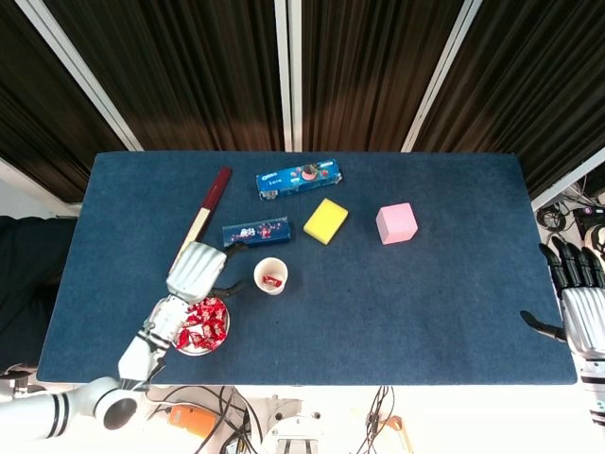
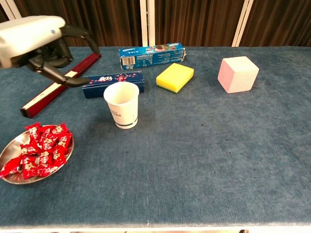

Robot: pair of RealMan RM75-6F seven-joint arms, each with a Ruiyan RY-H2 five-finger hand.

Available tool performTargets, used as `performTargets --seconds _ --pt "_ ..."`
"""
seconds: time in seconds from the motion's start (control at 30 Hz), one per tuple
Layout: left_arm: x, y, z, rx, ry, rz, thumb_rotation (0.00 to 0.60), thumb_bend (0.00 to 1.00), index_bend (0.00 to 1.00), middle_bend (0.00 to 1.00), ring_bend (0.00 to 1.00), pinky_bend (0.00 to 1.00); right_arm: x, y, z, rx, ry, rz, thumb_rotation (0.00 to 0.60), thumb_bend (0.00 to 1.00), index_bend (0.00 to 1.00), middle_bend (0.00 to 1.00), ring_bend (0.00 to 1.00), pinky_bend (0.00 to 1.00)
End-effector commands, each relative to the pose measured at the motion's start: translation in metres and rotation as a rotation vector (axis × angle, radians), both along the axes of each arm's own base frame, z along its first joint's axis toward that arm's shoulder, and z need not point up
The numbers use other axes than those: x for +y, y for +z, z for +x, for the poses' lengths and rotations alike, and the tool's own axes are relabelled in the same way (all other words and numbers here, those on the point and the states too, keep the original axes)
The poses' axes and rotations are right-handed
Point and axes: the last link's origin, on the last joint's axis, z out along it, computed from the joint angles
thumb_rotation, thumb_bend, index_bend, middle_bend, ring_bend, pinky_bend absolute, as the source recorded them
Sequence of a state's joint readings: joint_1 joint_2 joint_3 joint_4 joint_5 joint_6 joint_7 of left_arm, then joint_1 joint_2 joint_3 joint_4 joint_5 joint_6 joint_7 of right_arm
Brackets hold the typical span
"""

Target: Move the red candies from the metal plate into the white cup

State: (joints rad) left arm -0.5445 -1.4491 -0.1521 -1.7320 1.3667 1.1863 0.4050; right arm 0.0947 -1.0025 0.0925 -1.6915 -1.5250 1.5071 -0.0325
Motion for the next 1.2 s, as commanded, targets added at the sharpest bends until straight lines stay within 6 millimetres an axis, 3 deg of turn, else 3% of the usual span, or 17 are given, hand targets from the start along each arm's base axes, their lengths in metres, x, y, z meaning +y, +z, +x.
performTargets --seconds 0.03,0.2,0.37,0.7,1.2 --pt "-0.024 0.013 -0.033 0.03 0.028 0.015 0.518 0.2 0.33 0.95 0.84 0.83 -0.001 -0.001 0.001 0.001 0.006 0.004 0.6 0.24 0.0 0.04 0.0 0.02" --pt "-0.042 0.0 -0.071 0.117 0.042 -0.023 0.588 0.21 0.36 0.95 0.84 0.83 0.0 -0.001 0.004 0.005 0.017 0.005 0.6 0.24 0.0 0.04 0.0 0.02" --pt "-0.043 -0.02 -0.096 0.227 0.019 -0.045 0.6 0.22 0.36 0.95 0.85 0.83 0.002 -0.002 0.004 0.008 0.015 0.007 0.6 0.24 0.0 0.04 0.0 0.02" --pt "-0.037 -0.031 -0.11 0.311 0.031 -0.092 0.6 0.24 0.37 0.95 0.84 0.83 0.006 -0.002 0.002 0.006 -0.001 0.0 0.6 0.24 0.0 0.04 0.0 0.02" --pt "-0.035 -0.029 -0.122 0.33 0.074 -0.082 0.6 0.28 0.45 0.95 0.84 0.83 0.005 -0.004 0.002 0.01 -0.01 0.005 0.6 0.24 0.0 0.04 0.0 0.03"
